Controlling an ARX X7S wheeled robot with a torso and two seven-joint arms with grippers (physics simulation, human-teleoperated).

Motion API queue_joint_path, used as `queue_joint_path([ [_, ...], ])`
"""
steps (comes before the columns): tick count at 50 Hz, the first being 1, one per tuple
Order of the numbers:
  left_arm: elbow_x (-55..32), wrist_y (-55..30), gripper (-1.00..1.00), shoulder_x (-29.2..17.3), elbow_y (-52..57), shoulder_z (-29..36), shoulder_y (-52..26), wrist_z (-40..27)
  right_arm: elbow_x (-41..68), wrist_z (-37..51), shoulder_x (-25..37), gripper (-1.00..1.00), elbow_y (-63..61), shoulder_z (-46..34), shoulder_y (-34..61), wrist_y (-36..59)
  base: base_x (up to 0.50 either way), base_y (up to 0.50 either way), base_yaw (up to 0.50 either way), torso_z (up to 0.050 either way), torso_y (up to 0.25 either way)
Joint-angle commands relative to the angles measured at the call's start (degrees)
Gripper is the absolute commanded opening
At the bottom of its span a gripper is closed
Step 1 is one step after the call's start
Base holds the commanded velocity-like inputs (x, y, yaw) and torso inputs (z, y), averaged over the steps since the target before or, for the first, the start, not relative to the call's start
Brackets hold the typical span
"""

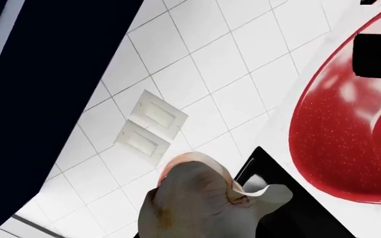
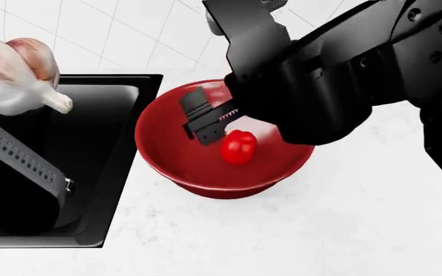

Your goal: There is a mixed pile of frozen fruits and vegetables on the counter. Locate all the frozen vegetables and place the items in a bowl on the counter. Take all the frozen fruits and defrost them in a running sink.

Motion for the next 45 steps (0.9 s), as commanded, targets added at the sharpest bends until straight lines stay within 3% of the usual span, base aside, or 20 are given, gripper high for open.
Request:
queue_joint_path([
  [1,1.1,1.2,-1.00,1.9,-1.2,-1.0,-0.3,0.9,8.5,8.0,3.8,1.00,-4.2,0.7,8.8,-0.3,0.00,0.00,0.00,0.000,0.000],
  [9,0.2,0.9,-1.00,8.2,-5.6,0.1,-4.7,0.4,20.5,16.2,8.3,1.00,-8.2,-1.8,19.4,-1.0,0.00,0.00,0.00,0.000,0.000],
  [20,0.9,-0.8,-1.00,16.0,-14.2,2.7,-8.2,1.2,29.4,18.4,16.5,1.00,-13.0,-9.5,31.5,-3.2,0.00,0.00,0.00,0.000,0.000],
  [29,5.6,2.8,-1.00,20.0,-19.5,0.7,-4.2,3.5,29.1,18.7,24.7,1.00,-16.6,-11.1,31.8,-1.5,0.00,0.00,0.00,0.000,0.000],
  [45,3.1,12.4,-1.00,21.7,-27.6,5.0,2.2,-2.9,28.9,18.7,34.1,1.00,-21.2,-12.5,31.8,-0.8,0.00,0.00,0.00,0.000,0.000],
])
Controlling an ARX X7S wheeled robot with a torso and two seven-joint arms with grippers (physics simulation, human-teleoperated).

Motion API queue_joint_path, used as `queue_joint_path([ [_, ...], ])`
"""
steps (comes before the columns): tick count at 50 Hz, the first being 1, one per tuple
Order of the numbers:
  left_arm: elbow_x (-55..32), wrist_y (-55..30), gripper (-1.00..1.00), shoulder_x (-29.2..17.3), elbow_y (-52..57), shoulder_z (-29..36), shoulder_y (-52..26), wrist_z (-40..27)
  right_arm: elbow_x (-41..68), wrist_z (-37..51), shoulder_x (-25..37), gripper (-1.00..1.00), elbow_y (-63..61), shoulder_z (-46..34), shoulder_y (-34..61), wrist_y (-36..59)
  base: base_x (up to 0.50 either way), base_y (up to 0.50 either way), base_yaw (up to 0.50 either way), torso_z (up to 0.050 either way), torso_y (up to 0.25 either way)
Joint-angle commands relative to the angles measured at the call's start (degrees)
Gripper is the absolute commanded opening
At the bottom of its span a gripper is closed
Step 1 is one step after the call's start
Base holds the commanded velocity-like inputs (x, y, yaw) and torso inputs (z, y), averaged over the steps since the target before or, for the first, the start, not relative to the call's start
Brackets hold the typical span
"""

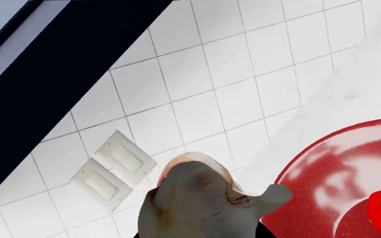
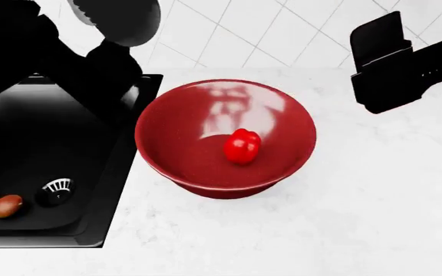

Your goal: There is a mixed pile of frozen fruits and vegetables on the counter. Locate all the frozen vegetables and place the items in a bowl on the counter. Take all the frozen fruits and defrost them in a running sink.

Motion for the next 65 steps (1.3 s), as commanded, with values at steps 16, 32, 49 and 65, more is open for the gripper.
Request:
queue_joint_path([
  [16,3.1,12.8,-1.00,7.2,-14.1,1.9,6.2,-3.7,0.5,0.4,8.8,1.00,-4.8,-3.7,0.9,0.2,0.00,0.00,0.00,0.000,0.001],
  [32,5.1,11.4,-1.00,14.2,-18.3,6.2,10.3,0.5,1.0,0.4,10.1,1.00,-8.0,-6.5,0.9,-2.4,0.00,0.00,0.00,0.000,0.000],
  [49,5.9,12.0,-1.00,17.7,-22.1,8.6,13.3,2.5,1.4,0.4,10.7,1.00,-10.2,-8.8,0.9,-4.2,0.00,0.00,0.00,0.000,0.000],
  [65,2.9,11.0,-1.00,19.1,-24.4,11.6,15.2,1.7,1.4,0.4,11.4,1.00,-12.2,-10.7,0.9,-5.7,0.00,0.00,0.00,0.000,0.001],
])
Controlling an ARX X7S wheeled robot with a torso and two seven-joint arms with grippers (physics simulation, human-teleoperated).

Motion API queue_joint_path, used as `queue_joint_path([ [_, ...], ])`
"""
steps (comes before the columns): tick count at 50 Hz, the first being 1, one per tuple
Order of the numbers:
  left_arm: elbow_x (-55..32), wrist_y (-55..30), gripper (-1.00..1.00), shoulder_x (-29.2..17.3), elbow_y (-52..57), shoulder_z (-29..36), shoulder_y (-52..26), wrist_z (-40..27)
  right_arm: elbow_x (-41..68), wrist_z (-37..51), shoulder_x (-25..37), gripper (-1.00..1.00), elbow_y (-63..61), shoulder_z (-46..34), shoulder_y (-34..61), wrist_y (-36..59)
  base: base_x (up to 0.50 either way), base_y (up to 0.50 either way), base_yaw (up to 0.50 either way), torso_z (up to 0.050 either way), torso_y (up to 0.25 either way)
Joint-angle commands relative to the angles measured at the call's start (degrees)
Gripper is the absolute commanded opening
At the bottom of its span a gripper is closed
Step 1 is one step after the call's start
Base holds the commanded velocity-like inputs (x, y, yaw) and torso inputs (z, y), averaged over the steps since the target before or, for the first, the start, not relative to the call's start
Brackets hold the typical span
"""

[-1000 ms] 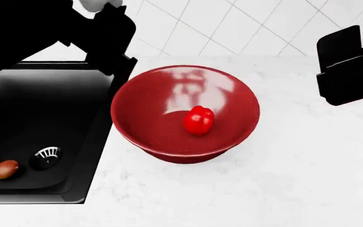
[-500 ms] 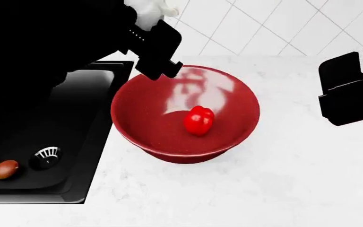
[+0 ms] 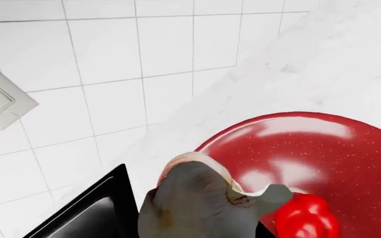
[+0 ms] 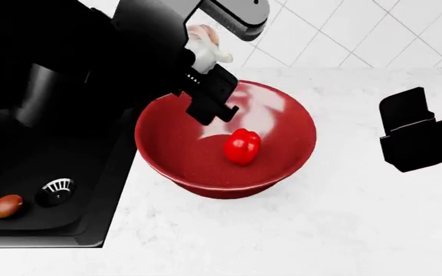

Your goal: There is a mixed pile of frozen fruits and vegetables on the counter. Locate all the frozen vegetables and place the items in a bowl on the counter. Take all the frozen fruits and defrost them in a running sink.

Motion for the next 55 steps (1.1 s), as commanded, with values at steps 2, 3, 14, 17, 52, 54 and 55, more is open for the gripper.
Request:
queue_joint_path([
  [2,-2.1,-0.2,-1.00,1.5,-1.9,2.0,1.6,-0.2,-0.1,0.0,0.4,1.00,-1.6,-1.7,0.0,-1.1,0.00,0.00,0.00,0.000,0.000],
  [3,-2.3,-0.3,-1.00,1.6,-2.1,2.3,1.6,-0.3,-0.1,0.0,0.4,1.00,-1.6,-1.8,0.0,-1.2,0.00,0.00,0.00,0.000,0.000],
  [14,-3.7,0.6,-1.00,3.0,-3.6,2.3,2.9,1.4,0.1,-0.1,0.2,1.00,-2.1,-2.3,-0.1,-1.6,0.00,0.00,0.00,0.000,0.000],
  [17,-4.2,1.4,-1.00,3.2,-3.7,1.7,3.7,2.5,0.0,-0.1,0.1,1.00,-2.0,-2.3,-0.2,-1.6,0.00,0.00,0.00,0.000,0.000],
  [52,-7.4,3.4,-1.00,4.4,-8.8,4.8,7.2,1.3,-2.5,-1.5,-1.3,1.00,-1.6,-3.8,-2.0,-1.3,0.00,0.00,0.00,0.000,0.000],
  [54,-7.4,3.5,-1.00,4.3,-8.9,5.0,7.5,1.1,-2.5,-1.6,-1.2,1.00,-1.7,-3.9,-2.1,-1.3,0.00,0.00,0.00,0.000,0.000],
  [55,-7.5,3.5,-1.00,4.2,-8.9,5.1,7.6,1.0,-2.5,-1.6,-1.1,1.00,-1.7,-3.9,-2.1,-1.2,0.00,0.00,0.00,0.000,0.000],
])
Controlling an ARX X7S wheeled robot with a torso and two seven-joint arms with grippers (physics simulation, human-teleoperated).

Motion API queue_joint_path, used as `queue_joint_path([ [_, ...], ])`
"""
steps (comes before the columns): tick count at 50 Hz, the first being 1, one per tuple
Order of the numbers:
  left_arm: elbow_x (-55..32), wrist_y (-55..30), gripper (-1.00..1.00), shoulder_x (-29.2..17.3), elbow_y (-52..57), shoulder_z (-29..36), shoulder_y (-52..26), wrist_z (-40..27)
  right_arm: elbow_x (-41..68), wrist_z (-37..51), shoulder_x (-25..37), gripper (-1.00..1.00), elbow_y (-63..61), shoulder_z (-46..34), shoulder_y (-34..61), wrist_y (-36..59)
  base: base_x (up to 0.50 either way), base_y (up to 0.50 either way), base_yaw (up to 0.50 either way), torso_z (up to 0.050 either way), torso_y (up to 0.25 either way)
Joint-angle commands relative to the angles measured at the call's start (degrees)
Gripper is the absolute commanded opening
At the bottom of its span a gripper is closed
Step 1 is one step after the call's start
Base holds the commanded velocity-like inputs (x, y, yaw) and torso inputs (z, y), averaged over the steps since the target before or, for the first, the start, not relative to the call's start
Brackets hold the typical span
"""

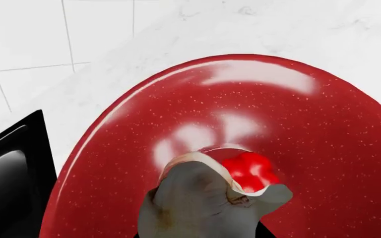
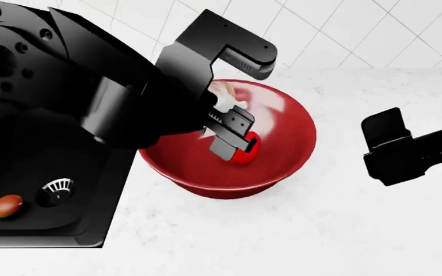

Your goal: There is a mixed pile of frozen fruits and vegetables on the counter. Locate all the frozen vegetables and place the items in a bowl on the counter. Take all the frozen fruits and defrost them in a running sink.

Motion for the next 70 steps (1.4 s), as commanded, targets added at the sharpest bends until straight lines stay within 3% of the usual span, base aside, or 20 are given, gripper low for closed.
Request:
queue_joint_path([
  [1,-0.7,0.8,-1.00,-0.4,-0.8,0.9,1.1,-0.9,-0.8,-0.4,0.0,1.00,-0.2,-0.5,-0.6,-0.1,0.00,0.00,0.00,0.000,0.000],
  [37,-2.3,2.3,-1.00,-1.1,-0.7,2.1,2.9,-2.0,-2.2,-0.9,0.6,1.00,-1.4,-2.7,-1.4,-0.6,0.00,0.00,0.00,0.000,0.000],
  [38,-2.2,2.3,1.00,-1.1,-0.7,2.2,3.0,-1.9,-2.2,-0.9,0.6,1.00,-1.4,-2.8,-1.4,-0.6,0.00,0.00,0.00,0.000,0.000],
  [70,-1.4,2.6,1.00,-2.7,2.2,-0.2,-2.4,-2.9,-2.7,-1.0,0.5,1.00,-1.0,-2.2,-0.6,-0.3,0.00,0.00,0.00,0.000,0.000],
])
